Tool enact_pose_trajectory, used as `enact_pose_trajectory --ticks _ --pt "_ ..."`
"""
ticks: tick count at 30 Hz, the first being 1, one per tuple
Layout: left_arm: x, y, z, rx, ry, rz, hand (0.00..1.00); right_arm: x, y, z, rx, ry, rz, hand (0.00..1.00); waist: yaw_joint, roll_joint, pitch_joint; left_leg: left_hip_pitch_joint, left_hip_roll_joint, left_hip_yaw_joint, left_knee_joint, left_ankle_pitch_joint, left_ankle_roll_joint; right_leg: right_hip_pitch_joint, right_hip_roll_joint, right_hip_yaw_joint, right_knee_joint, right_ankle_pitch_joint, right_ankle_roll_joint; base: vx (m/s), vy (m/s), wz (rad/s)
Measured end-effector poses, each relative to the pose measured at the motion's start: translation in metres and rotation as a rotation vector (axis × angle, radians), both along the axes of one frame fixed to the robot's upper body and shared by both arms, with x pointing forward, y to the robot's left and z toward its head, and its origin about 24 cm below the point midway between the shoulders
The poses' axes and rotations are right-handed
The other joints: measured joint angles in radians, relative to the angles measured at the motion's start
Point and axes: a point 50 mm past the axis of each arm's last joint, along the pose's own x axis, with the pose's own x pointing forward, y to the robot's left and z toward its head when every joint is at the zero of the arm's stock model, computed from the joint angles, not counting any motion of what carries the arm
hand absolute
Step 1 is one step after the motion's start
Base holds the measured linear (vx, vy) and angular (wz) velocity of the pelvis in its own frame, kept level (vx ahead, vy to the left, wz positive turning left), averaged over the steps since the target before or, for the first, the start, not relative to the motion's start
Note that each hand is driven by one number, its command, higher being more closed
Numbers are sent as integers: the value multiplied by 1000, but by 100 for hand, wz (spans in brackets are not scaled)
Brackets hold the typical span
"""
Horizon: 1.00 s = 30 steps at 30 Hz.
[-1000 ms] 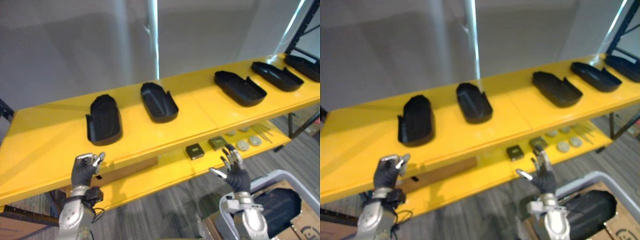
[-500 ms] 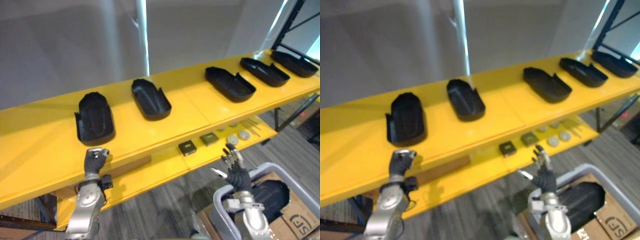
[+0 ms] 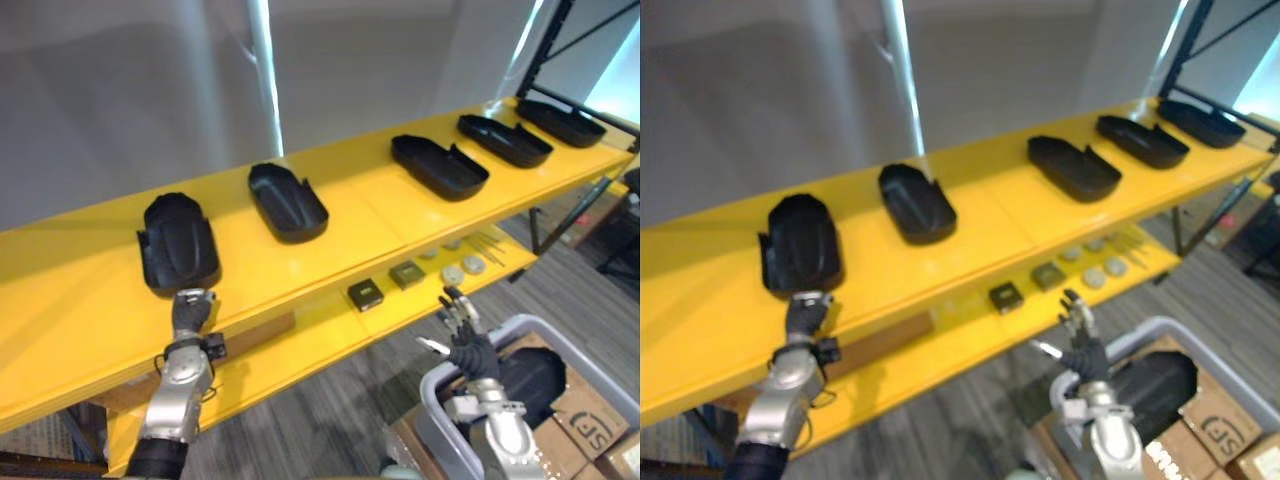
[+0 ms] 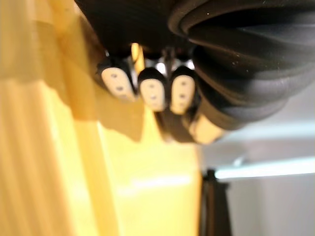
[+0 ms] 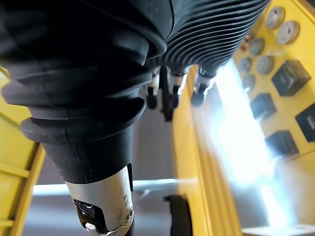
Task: Walk over and take plastic housings, then place them on the shelf
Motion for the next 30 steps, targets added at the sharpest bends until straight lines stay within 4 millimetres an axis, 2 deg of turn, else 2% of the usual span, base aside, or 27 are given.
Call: enact_pose_trajectory --ticks 10,14,30 --pt "12 14 -2 4 9 67 100 0 0 0 -7 1 17 0 -9 -6 3 12 0 24 -4 0 0 -10 -1 32 9 1 2 -5 2 -7" --pt "13 24 -2 25 22 96 100 0 0 0 -7 3 24 0 -24 -8 5 16 -1 27 -3 0 0 -10 -1 37 14 1 2 -6 -2 -2" --pt "18 26 -2 27 2 118 100 0 10 -4 2 29 67 0 -25 -14 8 27 -3 34 -14 0 0 -11 -1 43 16 1 1 -3 -1 -1"
